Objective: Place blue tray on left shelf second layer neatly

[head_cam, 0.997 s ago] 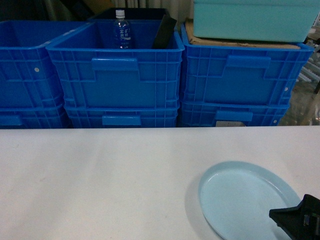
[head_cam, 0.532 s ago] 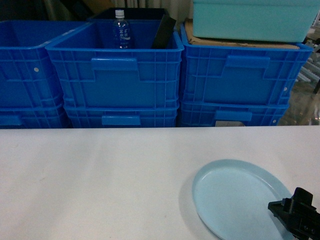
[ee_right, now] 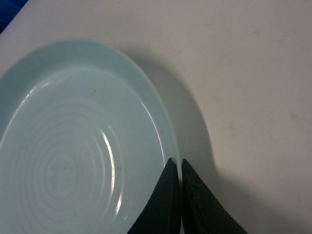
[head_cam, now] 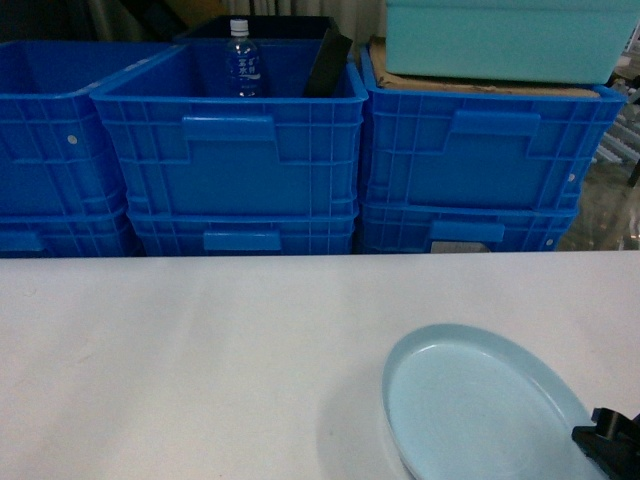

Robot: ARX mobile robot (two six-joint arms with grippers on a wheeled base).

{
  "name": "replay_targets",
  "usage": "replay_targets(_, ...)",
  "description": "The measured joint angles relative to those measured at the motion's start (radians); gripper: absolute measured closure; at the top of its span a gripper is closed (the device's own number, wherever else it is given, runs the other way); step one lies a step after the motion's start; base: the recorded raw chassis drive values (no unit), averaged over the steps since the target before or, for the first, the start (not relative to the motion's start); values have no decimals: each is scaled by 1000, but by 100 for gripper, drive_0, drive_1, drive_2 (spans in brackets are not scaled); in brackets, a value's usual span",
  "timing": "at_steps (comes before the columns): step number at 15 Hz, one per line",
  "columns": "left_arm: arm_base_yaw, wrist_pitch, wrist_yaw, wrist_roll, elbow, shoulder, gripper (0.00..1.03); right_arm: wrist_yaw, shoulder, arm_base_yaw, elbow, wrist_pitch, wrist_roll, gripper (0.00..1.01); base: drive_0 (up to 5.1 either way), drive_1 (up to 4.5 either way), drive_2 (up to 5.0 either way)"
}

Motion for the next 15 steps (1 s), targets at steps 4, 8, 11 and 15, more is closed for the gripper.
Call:
replay_targets(4,0,0,1,0,0,0,5,40,-392,-18,27,-82,-170,99,0,0,0)
replay_targets(8,0,0,1,0,0,0,5,82,-571,-18,54,-135,-269,99,0,0,0)
replay_targets(11,0,0,0,0,0,0,5,134,-756,-17,33,-181,-364,99,0,0,0)
replay_targets(15,0,0,0,0,0,0,5,195,-1293,-90,-233,-255,-524,99,0,0,0)
